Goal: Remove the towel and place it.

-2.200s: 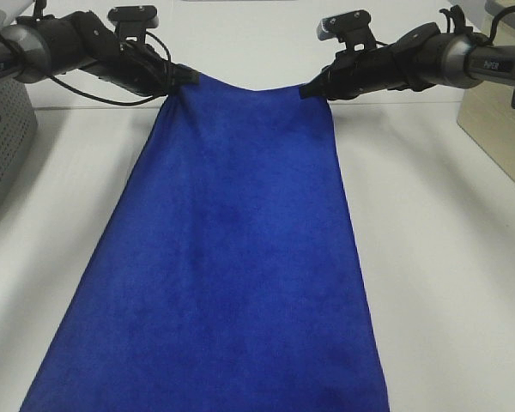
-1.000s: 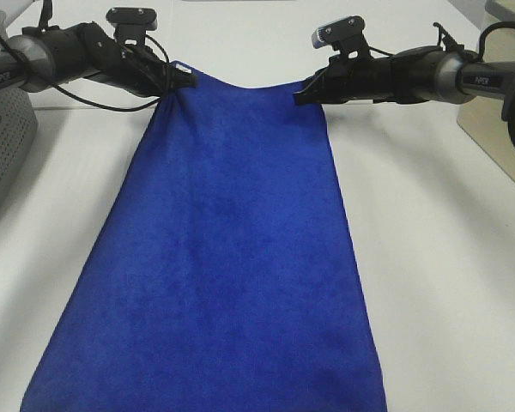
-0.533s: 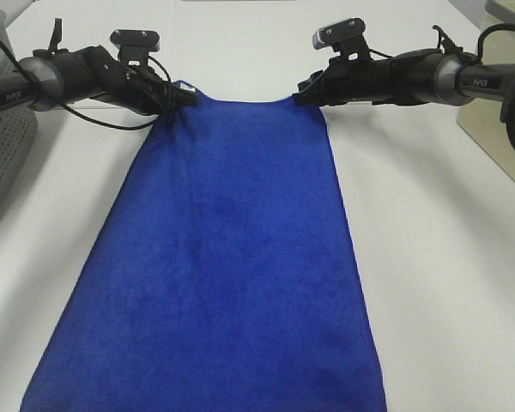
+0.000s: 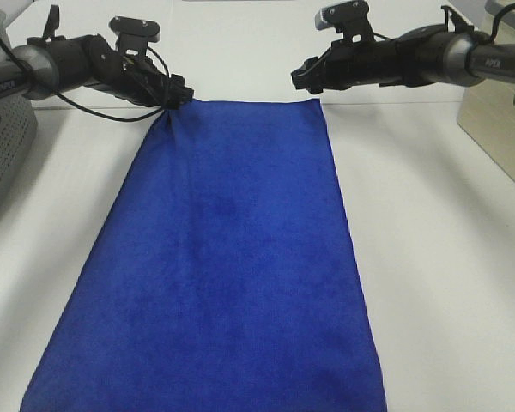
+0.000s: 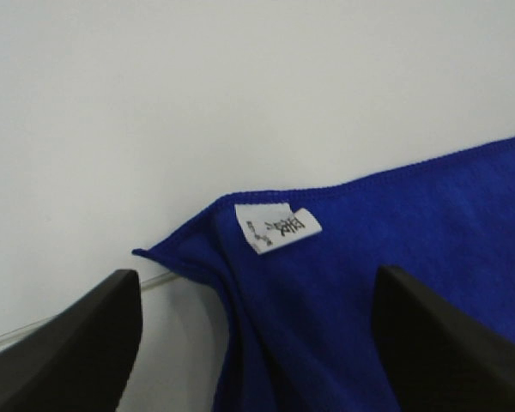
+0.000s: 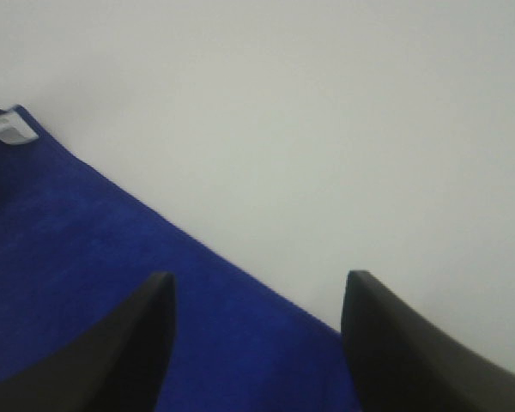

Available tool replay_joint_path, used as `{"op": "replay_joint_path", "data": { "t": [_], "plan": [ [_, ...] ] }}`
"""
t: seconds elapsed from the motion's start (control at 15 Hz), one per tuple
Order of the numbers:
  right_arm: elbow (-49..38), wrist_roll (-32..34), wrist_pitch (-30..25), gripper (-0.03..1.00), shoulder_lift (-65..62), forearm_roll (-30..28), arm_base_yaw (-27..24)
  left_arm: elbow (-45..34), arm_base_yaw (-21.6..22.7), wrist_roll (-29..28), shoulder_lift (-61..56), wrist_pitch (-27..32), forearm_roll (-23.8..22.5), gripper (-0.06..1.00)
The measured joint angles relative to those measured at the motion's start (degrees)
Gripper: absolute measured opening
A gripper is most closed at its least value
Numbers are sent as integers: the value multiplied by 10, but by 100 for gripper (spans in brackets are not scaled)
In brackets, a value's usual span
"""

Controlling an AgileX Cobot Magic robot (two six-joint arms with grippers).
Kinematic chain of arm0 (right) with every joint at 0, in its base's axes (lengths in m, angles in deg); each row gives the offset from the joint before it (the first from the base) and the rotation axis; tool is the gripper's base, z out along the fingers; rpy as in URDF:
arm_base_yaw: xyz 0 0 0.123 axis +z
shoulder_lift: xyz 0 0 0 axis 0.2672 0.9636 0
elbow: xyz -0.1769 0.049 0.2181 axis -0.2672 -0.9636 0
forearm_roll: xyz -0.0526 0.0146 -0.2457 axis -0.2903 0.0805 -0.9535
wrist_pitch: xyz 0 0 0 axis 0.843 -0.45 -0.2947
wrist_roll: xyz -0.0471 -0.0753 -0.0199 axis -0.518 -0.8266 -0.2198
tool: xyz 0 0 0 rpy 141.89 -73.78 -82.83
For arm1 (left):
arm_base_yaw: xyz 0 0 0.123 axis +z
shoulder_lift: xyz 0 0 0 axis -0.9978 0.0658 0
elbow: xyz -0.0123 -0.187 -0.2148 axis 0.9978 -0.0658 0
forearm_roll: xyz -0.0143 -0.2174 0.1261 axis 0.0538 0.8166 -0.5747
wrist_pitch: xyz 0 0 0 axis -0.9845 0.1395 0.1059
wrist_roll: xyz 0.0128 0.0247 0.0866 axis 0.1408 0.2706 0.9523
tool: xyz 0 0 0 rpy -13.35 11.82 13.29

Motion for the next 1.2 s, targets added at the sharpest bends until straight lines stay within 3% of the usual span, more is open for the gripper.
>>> {"op": "replay_joint_path", "data": {
  "t": [0.13,0.2,0.27,0.4,0.47,0.6,0.73,0.93,1.07,1.2],
  "plan": [
    [0,149,-72,58,-45,-148,0,11,0,0,-35,99,-33,71],
    [0,325,-165,58,-92,-315,-1,35,0,0,-76,253,-44,71],
    [0,424,-227,58,-115,-406,-1,47,0,-5,-95,338,-44,71],
    [0,588,-351,58,-166,-544,-1,67,0,-21,-136,468,-48,71],
    [0,643,-403,58,-189,-590,-1,75,0,-36,-154,498,-53,71],
    [0,715,-478,58,-241,-641,-5,87,2,-74,-191,509,-83,71],
    [0,748,-490,58,-295,-627,-29,91,26,-112,-225,511,-105,71],
    [-1,764,-494,58,-352,-595,-100,85,108,-133,-278,512,-96,71],
    [-37,777,-494,58,-402,-624,-109,40,147,-138,-323,511,-93,71],
    [-140,779,-494,58,-489,-649,-108,-80,162,-133,-401,511,-95,71]
  ]
}}
